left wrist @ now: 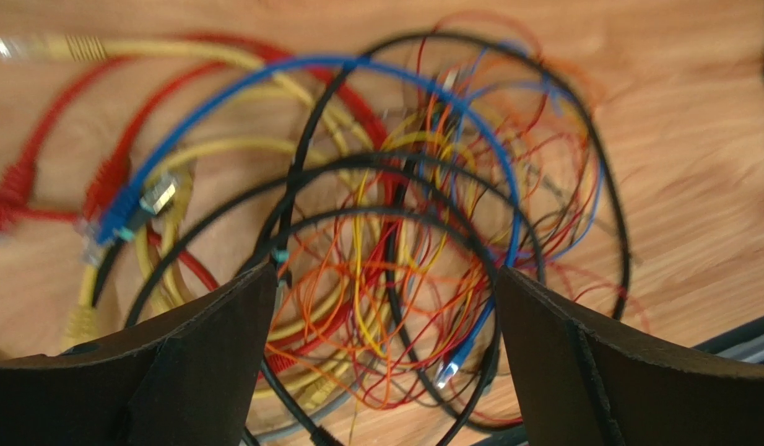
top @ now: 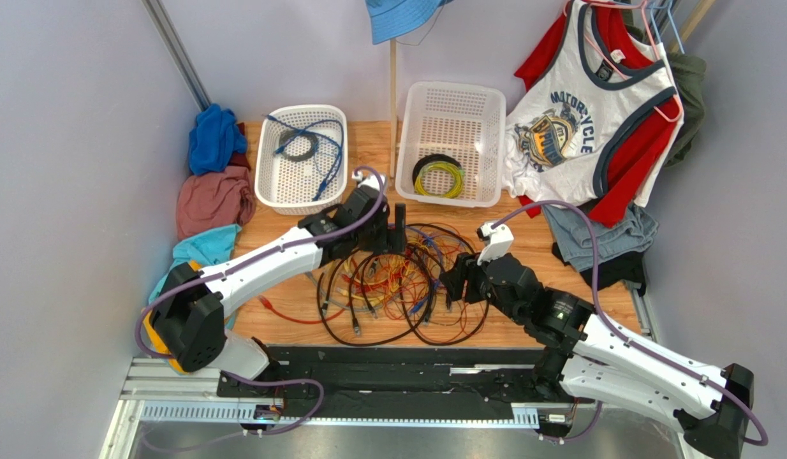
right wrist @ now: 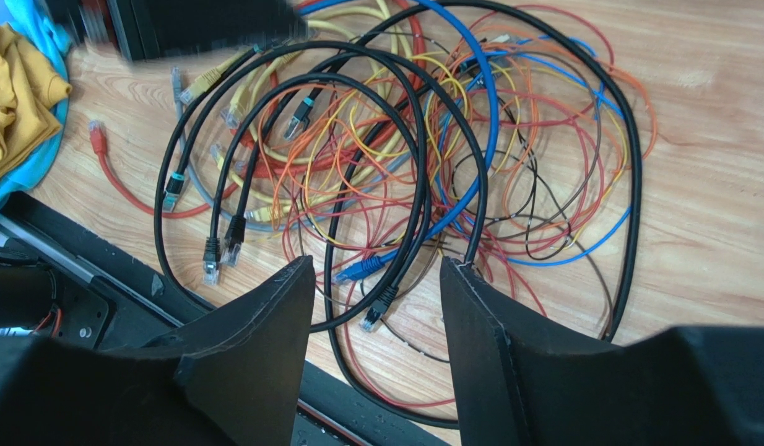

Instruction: Untangle the cables

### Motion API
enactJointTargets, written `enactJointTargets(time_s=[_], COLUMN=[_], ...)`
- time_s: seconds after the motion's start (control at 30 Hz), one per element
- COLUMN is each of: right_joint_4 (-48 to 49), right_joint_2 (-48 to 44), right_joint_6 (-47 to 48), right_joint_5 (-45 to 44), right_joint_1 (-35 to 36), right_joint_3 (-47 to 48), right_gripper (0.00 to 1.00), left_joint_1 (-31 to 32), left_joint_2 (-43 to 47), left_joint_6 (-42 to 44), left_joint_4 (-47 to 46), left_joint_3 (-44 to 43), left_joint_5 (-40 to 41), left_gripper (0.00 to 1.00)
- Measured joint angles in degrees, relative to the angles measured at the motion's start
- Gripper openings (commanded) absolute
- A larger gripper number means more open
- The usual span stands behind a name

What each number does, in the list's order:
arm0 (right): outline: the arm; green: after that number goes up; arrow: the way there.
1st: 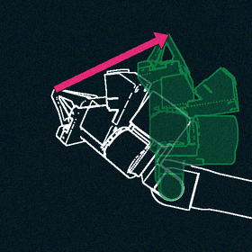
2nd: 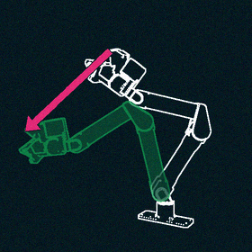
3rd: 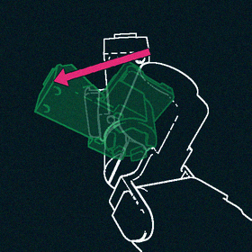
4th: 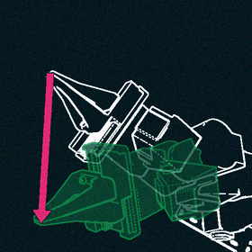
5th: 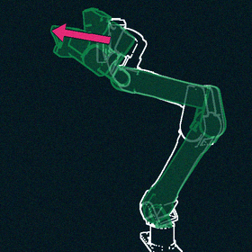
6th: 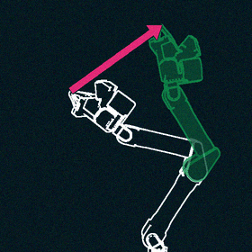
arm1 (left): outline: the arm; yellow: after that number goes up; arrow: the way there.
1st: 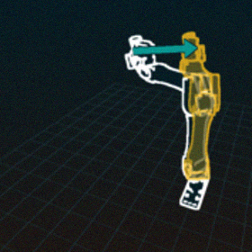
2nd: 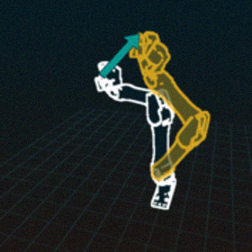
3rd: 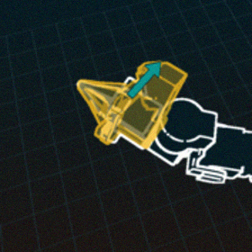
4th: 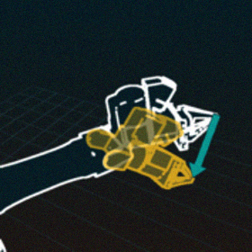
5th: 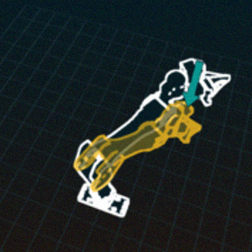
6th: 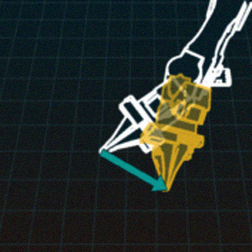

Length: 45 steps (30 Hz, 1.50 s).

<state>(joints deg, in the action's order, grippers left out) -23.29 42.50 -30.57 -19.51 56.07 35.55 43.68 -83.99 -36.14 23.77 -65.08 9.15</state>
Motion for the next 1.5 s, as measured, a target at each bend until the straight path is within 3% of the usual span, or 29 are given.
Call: enactJointTargets(time_s=[0.13, 0.3, 0.6, 0.73, 0.83, 0.93, 0.97, 1.03, 1.07, 1.17, 1.3, 1.5], right_joint_4=[0.1, -0.2, -2.3, -2.8, -3.2, -3.7, -3.9, -4.0, -4.0, -4.0, -3.9, -3.8], right_joint_2=[-0.3, -2.8, -7.1, -7.0, -6.8, -6.8, -6.8, -6.9, -7.0, -7.2, -7.2, -7.0], right_joint_6=[-1.6, -3.7, -5.2, -5.4, -5.6, -5.6, -5.6, -5.6, -5.6, -5.6, -5.6, -5.6], right_joint_5=[0.6, 0.5, -0.4, -0.5, -0.5, -0.6, -0.7, -0.9, -1.0, -1.2, -1.2, -1.2], right_joint_1=[0.0, 0.0, 0.0, 0.0, 0.0, 0.0, 0.0, 0.0, 0.0, 0.0, 0.0, 0.0], right_joint_3=[-1.5, -3.9, -4.2, -4.6, -4.8, -4.8, -4.8, -4.8, -4.8, -4.8, -4.8, -4.8], right_gripper=[0.54, 0.54, 0.53, 0.53, 0.53, 0.53, 0.52, 0.52, 0.52, 0.52, 0.52, 0.51], left_joint_1=[4.9, 10.9, 11.4, 11.4, 11.4, 11.4, 11.4, 11.4, 11.4, 11.4, 11.4, 11.4], left_joint_2=[3.5, 5.2, 2.9, -0.2, -4.2, -7.6, -8.2, -8.0, -7.4, -3.5, 8.2, 25.0], left_joint_6=[-2.2, -4.4, -6.6, -6.6, -6.7, -6.8, -6.9, -7.0, -6.6, -5.8, -3.5, 1.8], left_joint_4=[-0.5, -5.1, -8.8, -10.3, -11.3, -12.0, -12.0, -12.0, -12.0, -10.3, -5.6, -2.6], left_joint_3=[7.8, 11.5, 15.7, 15.6, 15.4, 15.1, 15.1, 15.1, 15.1, 15.0, 13.7, 5.4], left_joint_5=[0.7, 1.0, 2.6, 3.0, 2.6, 1.9, 1.8, 1.9, 2.2, 3.6, 7.3, 11.5], left_gripper=[0.9, 0.87, 0.88, 0.82, 0.69, 0.46, 0.3, 0.16, 0.02, 0.0, 0.0, 0.0])
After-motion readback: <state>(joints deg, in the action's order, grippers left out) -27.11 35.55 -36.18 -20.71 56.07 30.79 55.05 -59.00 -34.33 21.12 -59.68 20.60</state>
